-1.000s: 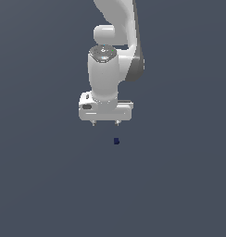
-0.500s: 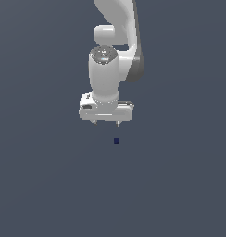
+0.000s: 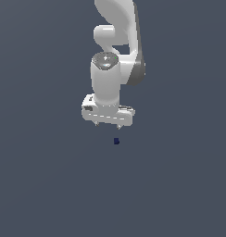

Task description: Pick up the object and move it to a goal position.

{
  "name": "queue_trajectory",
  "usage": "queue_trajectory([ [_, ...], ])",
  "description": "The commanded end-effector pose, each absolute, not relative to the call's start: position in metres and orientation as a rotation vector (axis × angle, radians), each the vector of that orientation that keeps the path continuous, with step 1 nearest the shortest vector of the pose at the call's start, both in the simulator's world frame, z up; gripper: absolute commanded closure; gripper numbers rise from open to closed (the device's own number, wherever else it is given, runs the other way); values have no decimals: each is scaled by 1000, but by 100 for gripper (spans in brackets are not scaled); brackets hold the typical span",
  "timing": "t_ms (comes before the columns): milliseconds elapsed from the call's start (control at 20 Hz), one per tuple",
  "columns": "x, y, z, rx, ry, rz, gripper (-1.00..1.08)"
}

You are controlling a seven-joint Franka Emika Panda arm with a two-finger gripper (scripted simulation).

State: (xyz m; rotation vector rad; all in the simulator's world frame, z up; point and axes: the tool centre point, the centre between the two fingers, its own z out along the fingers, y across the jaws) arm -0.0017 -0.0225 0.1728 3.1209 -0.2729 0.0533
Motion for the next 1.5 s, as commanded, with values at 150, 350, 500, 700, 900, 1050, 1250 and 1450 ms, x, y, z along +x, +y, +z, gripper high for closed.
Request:
queue_trajectory([
  [150,-1,-17,161,3104,-481,45,-92],
  [350,-1,-13,151,3079,-647,38,-92],
  [500,-2,-10,144,3053,-770,33,-92],
  [700,-2,-6,134,3011,-933,26,-92],
  [900,-2,-2,125,2958,-1094,19,-92],
  [1050,-3,1,118,2912,-1212,15,-92],
  [1250,-4,4,109,2843,-1366,9,-92],
  [1450,-4,8,100,2764,-1516,5,-92],
])
